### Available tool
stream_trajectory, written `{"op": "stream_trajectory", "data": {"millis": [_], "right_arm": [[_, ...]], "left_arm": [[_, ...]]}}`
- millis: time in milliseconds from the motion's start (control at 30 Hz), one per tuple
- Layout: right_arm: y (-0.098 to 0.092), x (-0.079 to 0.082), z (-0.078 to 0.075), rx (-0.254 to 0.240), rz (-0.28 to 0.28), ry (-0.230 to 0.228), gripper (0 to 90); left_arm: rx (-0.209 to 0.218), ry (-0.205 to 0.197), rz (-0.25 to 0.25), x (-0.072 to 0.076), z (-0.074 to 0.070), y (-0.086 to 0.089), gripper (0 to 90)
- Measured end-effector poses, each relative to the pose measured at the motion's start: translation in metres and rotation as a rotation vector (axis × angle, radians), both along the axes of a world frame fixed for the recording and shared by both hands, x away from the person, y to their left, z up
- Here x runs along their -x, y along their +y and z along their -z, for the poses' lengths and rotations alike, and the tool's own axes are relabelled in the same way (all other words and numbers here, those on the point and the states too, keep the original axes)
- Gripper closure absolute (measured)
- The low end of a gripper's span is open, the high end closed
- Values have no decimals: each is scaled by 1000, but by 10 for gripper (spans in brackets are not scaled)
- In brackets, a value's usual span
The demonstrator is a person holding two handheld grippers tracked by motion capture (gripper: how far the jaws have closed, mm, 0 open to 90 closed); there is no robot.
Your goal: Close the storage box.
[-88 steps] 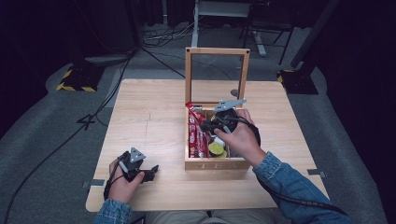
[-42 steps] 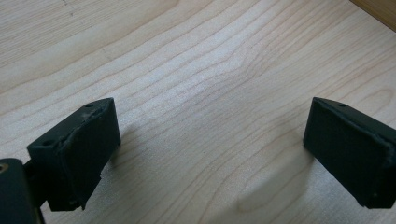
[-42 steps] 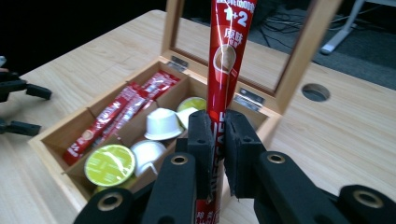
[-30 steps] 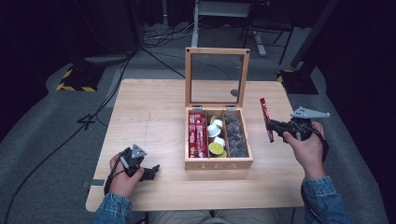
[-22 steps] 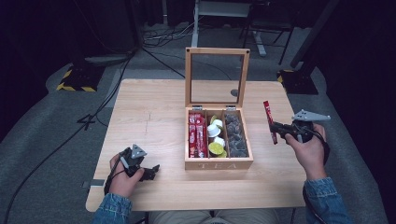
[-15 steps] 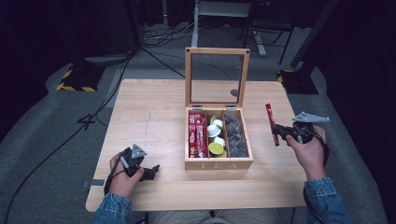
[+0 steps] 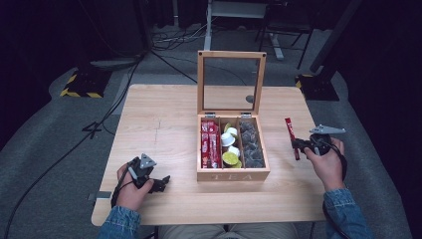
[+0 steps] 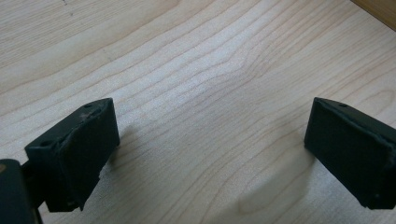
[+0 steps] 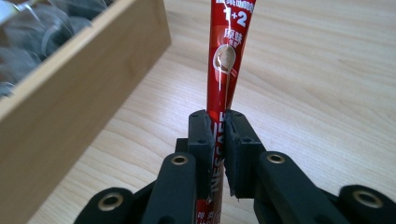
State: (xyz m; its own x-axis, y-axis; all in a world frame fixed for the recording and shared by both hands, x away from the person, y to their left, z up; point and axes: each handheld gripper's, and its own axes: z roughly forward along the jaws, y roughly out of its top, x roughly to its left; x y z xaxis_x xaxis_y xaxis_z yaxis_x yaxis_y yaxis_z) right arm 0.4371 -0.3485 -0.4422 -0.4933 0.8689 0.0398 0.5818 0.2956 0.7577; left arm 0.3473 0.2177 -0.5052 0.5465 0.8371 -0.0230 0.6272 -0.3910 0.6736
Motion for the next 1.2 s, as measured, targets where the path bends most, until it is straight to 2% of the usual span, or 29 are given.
{"op": "stream_trajectory", "data": {"millis": [433,667,933,1067,1200], "right_arm": [[-2,-4,16,58,41,91,818],[-3,-5,21,64,72,136,817],[-2,-5,26,73,80,177,795],[-3,-4,26,83,88,164,724],[-4,-3,21,74,97,116,601]], "left_arm": [[-4,8,4,-1,0,0,28],[-4,5,6,-2,0,0,21],[0,9,4,-3,0,-1,13],[-1,8,3,-4,0,-1,11],[-6,10,7,-4,0,-1,9]]}}
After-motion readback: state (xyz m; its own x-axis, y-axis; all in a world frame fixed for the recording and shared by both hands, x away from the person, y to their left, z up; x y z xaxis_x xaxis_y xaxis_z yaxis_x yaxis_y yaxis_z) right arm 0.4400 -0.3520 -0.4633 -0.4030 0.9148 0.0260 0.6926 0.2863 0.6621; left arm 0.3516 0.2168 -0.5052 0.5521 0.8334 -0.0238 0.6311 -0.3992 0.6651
